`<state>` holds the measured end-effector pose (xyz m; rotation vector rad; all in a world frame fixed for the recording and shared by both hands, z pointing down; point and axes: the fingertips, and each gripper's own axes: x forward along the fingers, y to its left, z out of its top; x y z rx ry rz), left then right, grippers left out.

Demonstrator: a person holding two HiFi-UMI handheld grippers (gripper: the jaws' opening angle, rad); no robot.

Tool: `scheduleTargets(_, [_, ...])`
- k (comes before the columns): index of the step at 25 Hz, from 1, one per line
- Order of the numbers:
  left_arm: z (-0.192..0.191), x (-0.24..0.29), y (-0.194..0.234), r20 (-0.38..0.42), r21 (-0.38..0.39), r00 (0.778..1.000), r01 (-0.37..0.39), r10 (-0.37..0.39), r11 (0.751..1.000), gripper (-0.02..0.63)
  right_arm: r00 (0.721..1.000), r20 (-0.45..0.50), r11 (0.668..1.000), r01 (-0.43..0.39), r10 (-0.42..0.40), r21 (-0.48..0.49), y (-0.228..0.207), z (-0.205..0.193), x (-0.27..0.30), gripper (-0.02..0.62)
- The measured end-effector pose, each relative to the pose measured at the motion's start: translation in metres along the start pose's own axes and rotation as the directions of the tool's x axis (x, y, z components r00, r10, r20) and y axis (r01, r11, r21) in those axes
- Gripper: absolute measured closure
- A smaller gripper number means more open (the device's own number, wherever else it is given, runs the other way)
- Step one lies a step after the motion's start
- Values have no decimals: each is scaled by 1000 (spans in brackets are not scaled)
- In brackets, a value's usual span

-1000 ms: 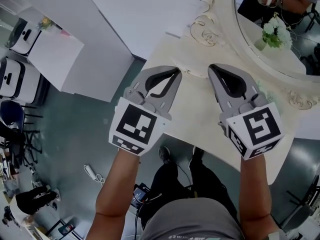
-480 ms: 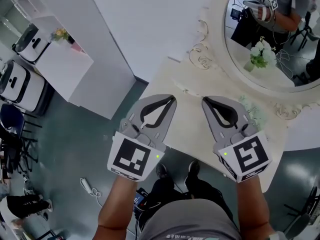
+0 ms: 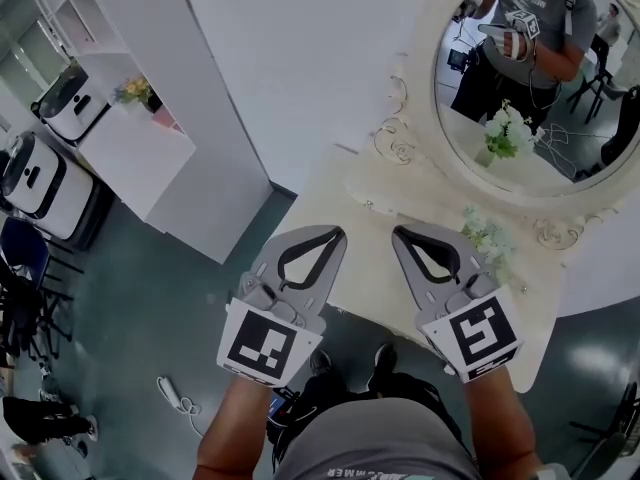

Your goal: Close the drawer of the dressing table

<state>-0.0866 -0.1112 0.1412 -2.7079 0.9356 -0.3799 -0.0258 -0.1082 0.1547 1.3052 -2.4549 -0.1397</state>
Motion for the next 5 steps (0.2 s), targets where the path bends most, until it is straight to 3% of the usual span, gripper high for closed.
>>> scheduleTargets(5, [5,-13,-8,3,6,1000,-2,2,1000,601,1000,-2,1000,-1,1,-9,12,2,-13,594])
